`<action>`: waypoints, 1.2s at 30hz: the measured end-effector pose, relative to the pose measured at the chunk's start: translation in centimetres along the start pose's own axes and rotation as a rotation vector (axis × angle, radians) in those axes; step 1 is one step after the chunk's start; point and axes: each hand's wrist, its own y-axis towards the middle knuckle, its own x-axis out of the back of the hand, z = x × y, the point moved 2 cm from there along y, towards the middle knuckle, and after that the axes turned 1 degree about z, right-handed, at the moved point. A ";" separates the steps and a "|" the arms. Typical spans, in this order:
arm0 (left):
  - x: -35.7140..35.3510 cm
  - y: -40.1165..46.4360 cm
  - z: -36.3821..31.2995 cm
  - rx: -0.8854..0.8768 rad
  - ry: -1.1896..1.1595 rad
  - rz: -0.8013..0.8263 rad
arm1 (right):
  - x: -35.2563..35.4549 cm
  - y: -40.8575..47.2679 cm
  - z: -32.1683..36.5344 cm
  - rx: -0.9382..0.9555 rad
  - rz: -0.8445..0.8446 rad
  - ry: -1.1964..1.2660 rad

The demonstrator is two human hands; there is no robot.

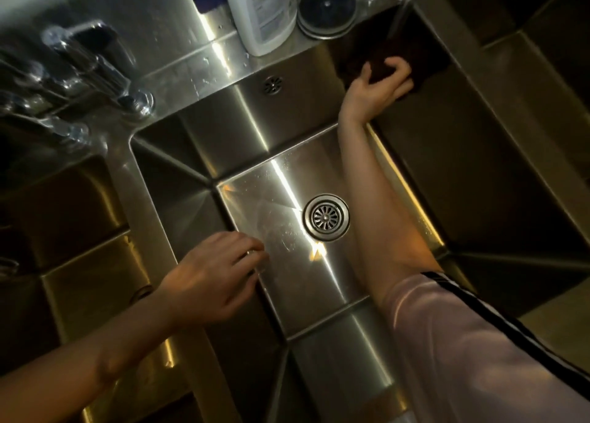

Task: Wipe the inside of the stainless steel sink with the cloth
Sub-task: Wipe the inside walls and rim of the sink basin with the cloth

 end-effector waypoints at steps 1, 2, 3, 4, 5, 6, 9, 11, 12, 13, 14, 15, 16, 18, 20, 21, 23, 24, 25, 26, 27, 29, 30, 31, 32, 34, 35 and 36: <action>0.0 0.0 0.0 -0.001 -0.009 -0.003 | -0.1 0.0 -0.7 -0.013 0.047 -0.031; -0.1 0.0 0.0 -0.004 -0.015 -0.005 | -0.1 0.0 -1.9 -0.040 0.104 -0.084; -0.1 -0.1 0.1 -0.006 -0.021 -0.008 | -0.1 -0.1 -3.6 -0.043 0.168 -0.157; -0.1 -0.1 0.1 -0.005 -0.026 -0.009 | -0.1 -0.2 -5.1 -0.050 0.235 -0.228; -0.1 -0.1 0.1 -0.003 -0.028 -0.011 | 0.1 -0.1 -6.6 -0.075 0.322 -0.280; -0.2 -0.2 0.2 0.002 -0.027 -0.010 | 0.4 0.1 -8.2 -0.094 0.409 -0.340; -0.3 -0.2 0.1 0.026 -0.030 -0.003 | 1.3 0.9 -11.1 -0.078 0.589 -0.557; -0.2 -0.2 0.1 0.033 -0.029 -0.010 | 1.3 1.4 -11.7 -0.008 0.656 -0.676; -0.2 -0.2 0.1 0.035 -0.029 -0.013 | 1.3 1.6 -11.8 0.019 0.686 -0.711; -0.2 -0.3 0.2 0.036 -0.031 -0.014 | 1.1 1.8 -11.8 0.033 0.719 -0.730; -0.2 -0.2 0.1 0.035 -0.032 -0.017 | 1.0 2.0 -11.9 0.038 0.749 -0.740; -0.1 -0.2 0.1 0.032 -0.032 -0.023 | 0.8 2.1 -12.0 0.029 0.768 -0.742; -0.1 -0.2 0.1 0.027 -0.032 -0.030 | 0.7 2.0 -12.2 0.007 0.781 -0.735; 0.0 -0.2 0.0 0.024 -0.029 -0.039 | 0.6 1.2 -12.6 -0.044 0.799 -0.727; 0.1 -0.1 -0.1 0.024 -0.026 -0.040 | 0.5 -0.1 -12.8 -0.079 0.810 -0.712; 0.1 0.0 -0.2 0.023 -0.027 -0.042 | 0.4 -0.8 -12.8 -0.100 0.815 -0.697; 0.1 0.0 -0.1 0.020 -0.026 -0.046 | 0.3 -2.5 -12.6 -0.149 0.842 -0.676; 0.1 0.0 -0.1 0.020 -0.024 -0.045 | 0.3 -3.5 -12.4 -0.163 0.865 -0.673; 0.0 0.1 -0.1 0.022 -0.019 -0.043 | 0.2 -4.7 -12.2 -0.166 0.892 -0.672; 0.0 0.0 0.0 0.023 -0.012 -0.043 | 0.1 -6.1 -12.1 -0.161 0.930 -0.674; 0.0 0.0 0.0 0.025 -0.005 -0.042 | 0.0 -7.6 -12.0 -0.152 0.980 -0.678; 0.0 -0.1 0.0 0.032 0.001 -0.036 | -0.2 -11.0 -11.9 -0.139 1.102 -0.685; 0.1 -0.1 0.0 0.036 -0.001 -0.033 | -0.3 -12.8 -11.8 -0.130 1.169 -0.699; 0.1 -0.1 -0.1 0.041 -0.001 -0.032 | -0.3 -14.5 -11.7 -0.113 1.240 -0.714; 0.2 -0.1 -0.2 0.046 0.003 -0.032 | -0.4 -16.4 -11.6 -0.083 1.314 -0.729; 0.4 -0.1 -0.2 0.060 0.014 -0.031 | -0.4 -20.3 -11.1 0.017 1.465 -0.770; 0.4 -0.1 -0.2 0.069 0.015 -0.029 | -0.4 -22.2 -10.9 0.081 1.543 -0.797; 0.3 -0.1 -0.2 0.076 0.016 -0.028 | -0.3 -23.9 -10.8 0.144 1.620 -0.828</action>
